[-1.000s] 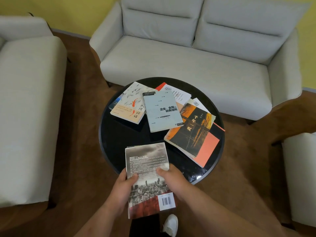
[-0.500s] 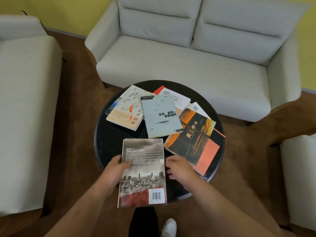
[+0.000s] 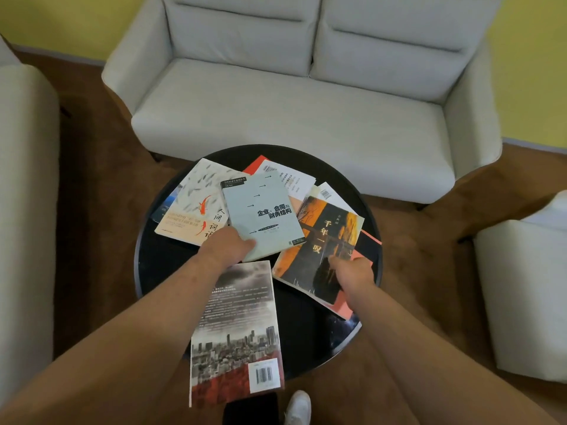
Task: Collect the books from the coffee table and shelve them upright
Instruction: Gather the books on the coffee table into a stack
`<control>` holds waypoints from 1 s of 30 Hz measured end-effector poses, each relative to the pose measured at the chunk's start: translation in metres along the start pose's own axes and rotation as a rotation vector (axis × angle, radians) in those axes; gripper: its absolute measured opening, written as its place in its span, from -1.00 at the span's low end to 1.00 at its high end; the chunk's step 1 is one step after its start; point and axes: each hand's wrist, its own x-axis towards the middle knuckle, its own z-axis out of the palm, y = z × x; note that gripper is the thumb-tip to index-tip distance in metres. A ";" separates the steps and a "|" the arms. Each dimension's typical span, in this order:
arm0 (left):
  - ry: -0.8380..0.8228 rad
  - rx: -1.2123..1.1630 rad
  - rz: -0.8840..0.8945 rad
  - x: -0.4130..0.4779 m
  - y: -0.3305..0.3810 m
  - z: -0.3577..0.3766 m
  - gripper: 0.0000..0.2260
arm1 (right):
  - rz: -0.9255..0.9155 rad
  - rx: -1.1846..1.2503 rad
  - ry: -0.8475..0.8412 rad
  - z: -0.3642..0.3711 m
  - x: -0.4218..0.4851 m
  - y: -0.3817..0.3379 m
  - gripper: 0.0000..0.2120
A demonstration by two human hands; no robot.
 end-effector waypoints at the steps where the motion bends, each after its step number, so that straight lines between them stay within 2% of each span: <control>1: 0.028 -0.099 0.001 0.005 0.002 0.003 -0.69 | 0.006 0.006 -0.007 0.000 0.003 0.000 -0.65; 3: 0.052 -0.359 -0.011 0.013 0.004 0.008 -0.61 | 0.019 0.030 -0.026 -0.002 0.007 0.000 -0.68; 5: 0.070 -0.601 -0.066 0.015 0.009 0.009 -0.62 | 0.019 0.070 -0.071 -0.002 0.014 0.001 -0.71; 8: 0.107 -0.866 -0.088 0.009 0.018 0.003 -0.69 | 0.022 0.190 -0.152 -0.003 0.015 0.000 -0.91; 11: 0.110 -0.962 -0.052 -0.011 0.019 -0.015 -0.69 | -0.022 0.241 -0.145 -0.008 0.008 -0.001 -0.96; 16: 0.096 -1.050 -0.068 -0.066 -0.009 -0.030 -0.71 | -0.134 0.229 -0.126 -0.030 -0.008 -0.004 -0.89; 21: 0.137 -1.025 -0.146 -0.146 -0.048 -0.002 -0.78 | -0.231 0.232 -0.130 -0.063 -0.037 0.004 -0.92; 23: 0.189 -0.907 -0.208 -0.171 -0.068 0.023 -0.79 | -0.211 0.286 -0.159 -0.075 -0.050 0.012 -0.94; 26: 0.285 -0.512 -0.274 -0.187 -0.096 0.058 -0.74 | -0.163 0.369 -0.260 -0.081 -0.072 0.022 -0.90; 27: 0.292 -0.451 -0.289 -0.190 -0.101 0.066 -0.73 | -0.158 0.370 -0.296 -0.078 -0.080 0.025 -0.89; 30: 0.305 -0.475 -0.252 -0.199 -0.101 0.073 -0.72 | -0.137 0.306 -0.389 -0.063 -0.098 0.038 -0.86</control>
